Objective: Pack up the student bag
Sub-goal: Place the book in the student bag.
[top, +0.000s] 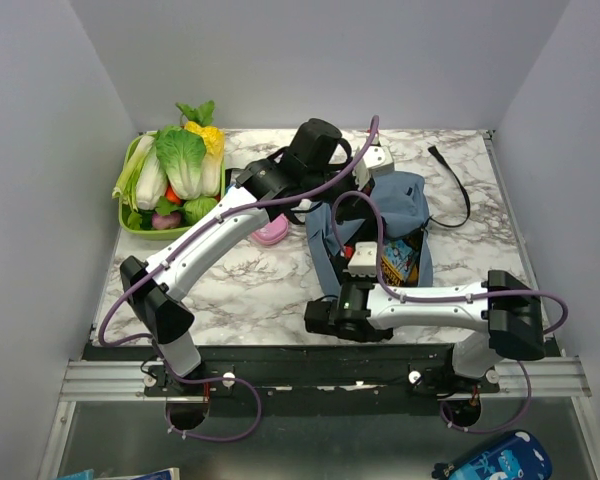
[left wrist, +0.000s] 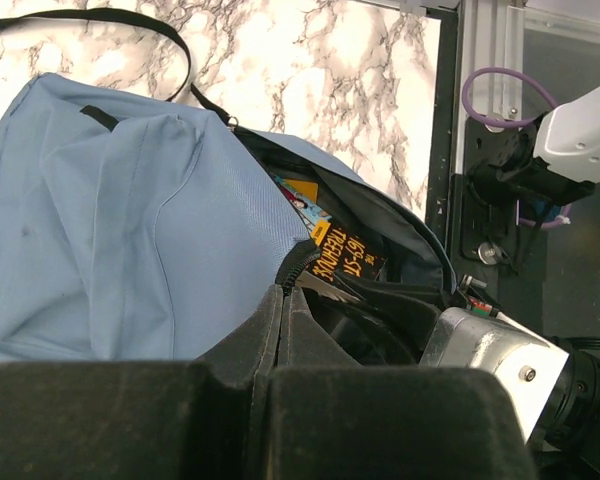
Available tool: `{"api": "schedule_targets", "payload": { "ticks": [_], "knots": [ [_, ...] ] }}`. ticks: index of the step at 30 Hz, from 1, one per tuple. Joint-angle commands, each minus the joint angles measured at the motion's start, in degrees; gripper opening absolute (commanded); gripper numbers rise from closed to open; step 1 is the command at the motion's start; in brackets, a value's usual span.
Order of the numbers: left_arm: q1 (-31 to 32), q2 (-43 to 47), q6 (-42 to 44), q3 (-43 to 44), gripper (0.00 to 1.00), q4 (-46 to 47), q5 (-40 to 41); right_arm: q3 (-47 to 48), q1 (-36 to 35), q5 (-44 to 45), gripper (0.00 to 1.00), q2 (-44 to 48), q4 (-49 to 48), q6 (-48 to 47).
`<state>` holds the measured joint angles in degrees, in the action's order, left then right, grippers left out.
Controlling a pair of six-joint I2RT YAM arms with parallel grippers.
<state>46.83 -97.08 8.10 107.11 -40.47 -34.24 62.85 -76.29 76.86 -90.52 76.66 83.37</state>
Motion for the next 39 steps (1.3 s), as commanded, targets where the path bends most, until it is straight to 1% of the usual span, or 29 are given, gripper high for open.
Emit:
{"api": "schedule_targets", "payload": {
  "ticks": [1, 6, 9, 10, 12, 13, 14, 15, 16, 18, 21, 22, 24, 25, 26, 27, 28, 29, 30, 31, 32, 33, 34, 35, 36, 37, 39],
  "knots": [
    [0.11, 1.10, -0.10, 1.52, 0.00, 0.74, -2.76, -1.41, -2.62, 17.01, 0.01, -1.14, 10.79, 7.59],
    [0.11, 0.14, -0.01, 3.19, 0.00, 0.04, -3.29, 1.65, -4.92, 14.90, 0.01, -6.59, 10.79, 10.75],
    [0.02, -0.22, 0.08, 3.90, 0.00, -0.40, -3.73, 2.72, -4.66, 17.26, 0.01, -8.97, 10.79, 12.69],
    [0.02, -0.22, 0.16, 3.81, 0.00, -0.40, -3.82, 2.98, -3.44, 17.88, 0.07, -9.49, 10.70, 12.52],
    [0.02, -0.13, -0.01, 3.63, 0.00, -0.05, -4.08, 1.85, -1.24, 17.97, 0.26, -9.07, 10.70, 14.96],
    [0.02, -0.22, -0.01, 3.72, 0.00, 0.04, -4.08, 1.05, 0.69, 17.89, 0.44, -8.19, 10.79, 16.19],
    [-0.07, -0.22, -0.10, 3.81, 0.00, -0.05, -3.99, 0.18, 1.31, 17.89, 0.51, -7.22, 10.70, 18.47],
    [0.02, -0.30, -0.10, 3.98, 0.00, -0.05, -3.82, -1.14, 1.58, 17.89, 0.55, -5.13, 10.79, 18.93],
    [0.02, -0.31, 0.07, 4.07, 0.00, -0.05, -3.82, -1.15, 1.58, 17.63, 0.63, -4.58, 10.79, 18.84],
    [-0.07, -0.39, -0.01, 4.07, 0.00, 0.39, -3.29, 0.33, 1.15, 16.84, 0.67, -3.53, 10.70, 16.74],
    [-0.07, -1.09, -0.27, 4.68, 0.00, 0.39, -3.12, 1.40, -0.70, 14.38, 0.78, -0.46, 10.79, 14.98],
    [-0.07, -1.18, -0.36, 4.77, 0.00, 0.48, -2.85, 1.49, -1.74, 11.93, 0.84, 1.99, 10.79, 15.24],
    [-0.07, -1.01, -0.19, 4.60, 0.00, 0.74, -2.59, 1.49, -3.24, 8.24, 0.85, 4.81, 10.70, 17.42],
    [-0.07, -0.83, -0.10, 3.99, 0.00, 1.00, -2.15, 0.88, -4.82, 4.04, 0.79, 6.22, 10.70, 19.35],
    [-0.07, -0.57, -0.10, 3.64, 0.00, 1.70, -1.97, 0.18, -5.88, 2.35, 0.76, 8.84, 10.70, 24.33],
    [-0.07, -0.48, -0.10, 3.37, 0.00, 2.14, -1.80, -0.53, -7.02, 0.94, 0.75, 9.83, 10.35, 25.95],
    [-0.07, -0.31, -0.19, 3.11, 0.00, 2.50, -1.71, -1.14, -9.46, -0.47, 0.74, 10.62, 7.13, 25.44],
    [-0.07, -0.39, -0.36, 2.93, 0.00, 3.11, -1.71, -1.50, -10.53, -0.83, 0.75, 12.02, 5.36, 23.00],
    [-0.07, -0.39, -0.45, 3.02, 0.00, 3.29, -1.88, -1.24, -11.50, -1.01, 0.77, 12.73, 1.51, 16.71],
    [-0.07, -0.57, -0.45, 3.37, 0.00, 3.38, -2.15, -1.15, -12.99, -1.45, 0.80, 14.04, -8.88, 9.42],
    [-0.16, -0.92, -0.36, 3.54, 0.00, 3.29, -2.50, -2.19, -13.27, -2.58, 0.81, 15.45, -15.69, -7.01],
    [-0.16, -0.92, 0.07, 3.89, 0.00, 3.20, -2.76, -4.29, -13.27, -3.98, 0.81, 20.77, -23.32, -16.22],
    [-0.16, -1.09, 0.51, 4.50, 0.00, 2.94, -3.11, -7.53, -13.27, -9.13, 0.82, 24.39, -45.68, -27.97],
    [-0.33, -1.53, 1.12, 4.86, 0.00, 1.98, -4.16, -11.83, -13.27, -13.62, 0.90, 28.52, -58.95, -51.50],
    [-0.33, -1.62, 1.83, 5.04, 0.00, 1.71, -4.34, -21.10, -12.83, -18.45, 0.94, 36.82, -69.87, -59.39],
    [-0.33, -1.62, 2.70, 5.13, 0.00, 1.62, -4.43, -22.84, -12.39, -19.98, 1.00, 39.34, -77.38, -62.34],
    [-0.60, -1.54, 2.63, 4.95, 0.00, 2.23, -4.17, -23.21, -12.39, -18.59, 1.00, 42.26, -73.86, -61.83]
  ]
}}
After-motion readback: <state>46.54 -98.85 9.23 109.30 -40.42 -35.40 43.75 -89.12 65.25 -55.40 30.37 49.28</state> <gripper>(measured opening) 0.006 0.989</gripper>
